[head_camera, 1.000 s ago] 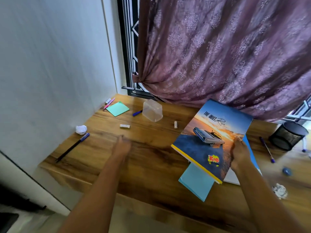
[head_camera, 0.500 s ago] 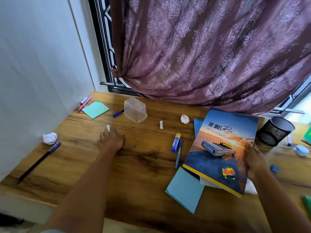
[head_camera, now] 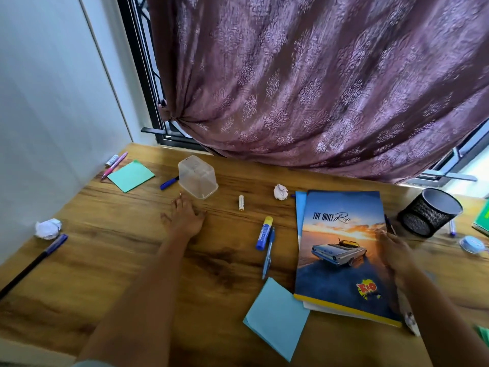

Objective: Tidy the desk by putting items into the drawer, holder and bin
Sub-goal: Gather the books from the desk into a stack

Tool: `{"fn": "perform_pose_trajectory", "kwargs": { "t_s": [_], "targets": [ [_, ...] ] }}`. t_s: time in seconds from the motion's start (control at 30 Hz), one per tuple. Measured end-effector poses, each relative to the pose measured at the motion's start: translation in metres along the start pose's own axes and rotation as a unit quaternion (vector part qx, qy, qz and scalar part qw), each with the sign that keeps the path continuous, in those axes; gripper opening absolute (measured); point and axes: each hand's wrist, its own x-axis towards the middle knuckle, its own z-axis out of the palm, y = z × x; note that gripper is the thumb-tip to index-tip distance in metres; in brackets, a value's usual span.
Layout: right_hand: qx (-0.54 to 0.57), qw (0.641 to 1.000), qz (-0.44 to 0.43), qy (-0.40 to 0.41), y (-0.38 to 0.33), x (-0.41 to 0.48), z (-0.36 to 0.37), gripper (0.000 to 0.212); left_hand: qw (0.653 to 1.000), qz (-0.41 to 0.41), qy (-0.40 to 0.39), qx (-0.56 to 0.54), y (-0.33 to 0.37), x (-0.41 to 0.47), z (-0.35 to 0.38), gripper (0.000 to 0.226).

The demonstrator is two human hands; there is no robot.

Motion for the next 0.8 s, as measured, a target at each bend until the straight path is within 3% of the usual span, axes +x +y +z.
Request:
{"fn": "perform_pose_trajectory", "kwargs": {
  "t_s": [0.13, 0.37, 0.57, 0.8],
  "targets": [
    [-0.08, 0.996, -0.014, -0.022, 0.003, 0.011, 0.011, 0.04, 0.998, -0.009, 0.03, -0.047, -0.001, -0.006, 0.001, 0.089],
    [-0.231, 0.967, -0.101, -0.028, 0.0, 0.004, 0.015, 0.02, 0.974, -0.062, 0.066, -0.208, -0.001, -0.029, 0.007, 0.091],
    [-0.311, 0.948, -0.068, -0.023, -0.002, -0.01, 0.016, 0.026, 0.981, -0.049, 0.047, -0.183, -0.008, -0.038, 0.006, 0.09],
    [-0.305, 0.95, -0.069, -0.024, -0.004, -0.042, 0.021, 0.064, 0.985, -0.061, 0.04, -0.157, 0.001, -0.064, 0.0, 0.078]
  ]
}}
